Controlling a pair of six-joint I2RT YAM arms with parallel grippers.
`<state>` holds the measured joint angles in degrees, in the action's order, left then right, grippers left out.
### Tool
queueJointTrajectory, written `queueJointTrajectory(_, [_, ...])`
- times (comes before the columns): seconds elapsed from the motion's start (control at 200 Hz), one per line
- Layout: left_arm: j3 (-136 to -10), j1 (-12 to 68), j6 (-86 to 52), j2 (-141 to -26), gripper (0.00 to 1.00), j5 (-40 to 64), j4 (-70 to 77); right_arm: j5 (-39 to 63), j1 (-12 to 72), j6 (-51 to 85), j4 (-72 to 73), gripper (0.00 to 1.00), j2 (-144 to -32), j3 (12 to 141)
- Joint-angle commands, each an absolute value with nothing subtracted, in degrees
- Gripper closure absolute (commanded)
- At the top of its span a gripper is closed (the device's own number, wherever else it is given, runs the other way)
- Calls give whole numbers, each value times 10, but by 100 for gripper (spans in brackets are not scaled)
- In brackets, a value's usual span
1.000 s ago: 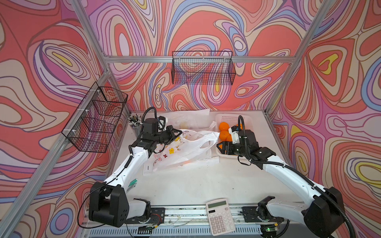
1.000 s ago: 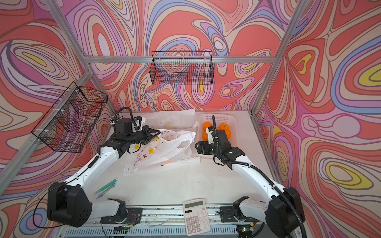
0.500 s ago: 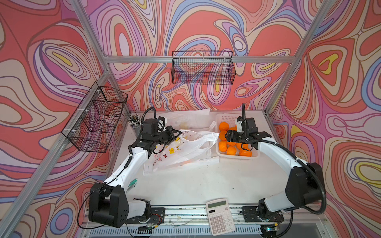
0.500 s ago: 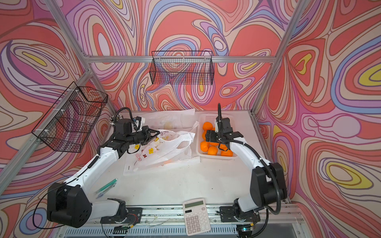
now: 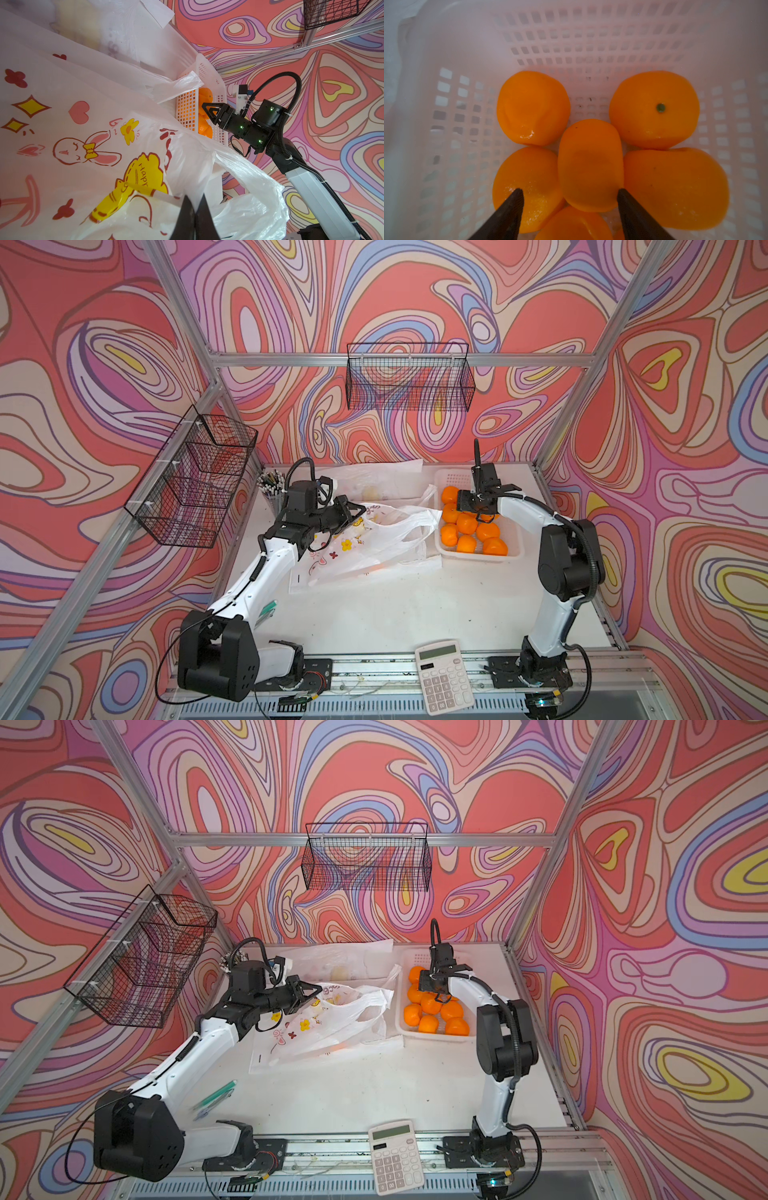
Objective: Place the oranges into plastic bags & tie knots
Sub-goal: Pick up the orange from the basket.
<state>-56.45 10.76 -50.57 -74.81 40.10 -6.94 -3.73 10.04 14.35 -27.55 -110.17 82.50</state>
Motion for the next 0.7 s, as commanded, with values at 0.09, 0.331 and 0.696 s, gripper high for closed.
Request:
queueJointTrajectory(0.09, [-559,104,-489,-736,100,405,-85,-76,97,133,-292,25,-1142,864])
queueJointTrajectory(0.331, [-560,103,-486,-737,100,405,-89,-98,97,127,-297,33,-1187,892])
queueJointTrajectory(0.696, [-561,104,-484,-734,100,404,-95,-92,97,117,-275,54,-1105,853])
